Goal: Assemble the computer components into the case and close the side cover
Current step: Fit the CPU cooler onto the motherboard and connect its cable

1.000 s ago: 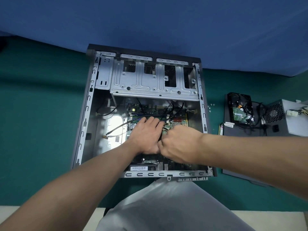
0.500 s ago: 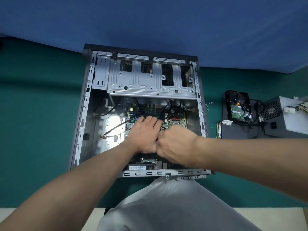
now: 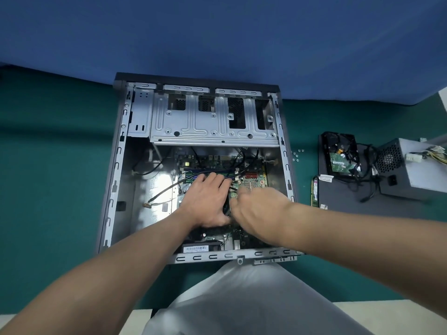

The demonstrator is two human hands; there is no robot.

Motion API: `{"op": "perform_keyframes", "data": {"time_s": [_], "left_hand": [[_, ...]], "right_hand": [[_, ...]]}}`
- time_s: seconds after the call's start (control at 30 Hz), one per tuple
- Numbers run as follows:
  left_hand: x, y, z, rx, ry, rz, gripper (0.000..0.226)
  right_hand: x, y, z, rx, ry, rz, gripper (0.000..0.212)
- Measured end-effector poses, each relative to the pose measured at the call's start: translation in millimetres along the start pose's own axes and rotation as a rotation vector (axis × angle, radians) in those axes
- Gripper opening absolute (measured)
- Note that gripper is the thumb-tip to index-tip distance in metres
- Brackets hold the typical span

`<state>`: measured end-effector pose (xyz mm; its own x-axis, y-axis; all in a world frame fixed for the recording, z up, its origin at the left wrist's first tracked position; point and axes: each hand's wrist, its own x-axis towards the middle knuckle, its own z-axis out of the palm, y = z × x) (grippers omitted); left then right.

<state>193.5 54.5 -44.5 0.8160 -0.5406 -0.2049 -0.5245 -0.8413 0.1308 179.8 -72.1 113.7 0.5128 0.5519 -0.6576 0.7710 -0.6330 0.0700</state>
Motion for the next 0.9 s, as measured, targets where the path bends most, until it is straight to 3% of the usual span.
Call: {"op": "perform_keyframes", "data": {"time_s": [0.13, 0.2, 0.3, 0.33, 0.4, 0.5, 0.6, 0.7, 0.77, 0.87, 0.9], "left_hand": [[0, 0, -1, -0.009, -0.005, -0.009, 0.087], [1, 1, 0, -0.015, 0.013, -0.002, 0.085], [1, 0, 0, 0.007, -0.005, 0.0, 0.09], [2, 0, 0, 0.013, -0.013, -0.002, 0.093], [2, 1, 0, 0.007, -0.011, -0.009, 0.093], [1, 2, -3, -0.049, 0.005, -0.026, 0.087], [-1, 0, -5, -0.054, -0.007, -0.008, 0.084], [-1, 0, -4, -0.018, -0.006, -0.001, 0.076], [0, 1, -5, -0.021, -0.015, 0.0, 0.08], [0, 1, -4, -0.014, 0.002, -0.003, 0.084], [0, 1, -4, -0.012, 0.014, -0.006, 0.084]], "right_hand": [[4, 4, -2, -0.186, 0.108, -0.193, 0.026], [9, 4, -4, 0.003, 0.083, -0.024, 0.019], [23, 10, -16, 0.605, -0.045, 0.457, 0.011], [27, 13, -18, 0.703, -0.066, 0.516, 0.011], [27, 12, -23, 0.582, -0.134, 0.403, 0.021], [15, 0, -20, 0.09, -0.137, 0.148, 0.046], [9, 2, -10, -0.252, 0.052, -0.138, 0.024], [5, 7, -5, -0.249, 0.074, -0.224, 0.026], [6, 5, -1, -0.076, 0.113, -0.09, 0.021], [12, 0, -5, 0.427, 0.106, 0.371, 0.007], [12, 0, -7, 0.524, 0.078, 0.436, 0.009]]}}
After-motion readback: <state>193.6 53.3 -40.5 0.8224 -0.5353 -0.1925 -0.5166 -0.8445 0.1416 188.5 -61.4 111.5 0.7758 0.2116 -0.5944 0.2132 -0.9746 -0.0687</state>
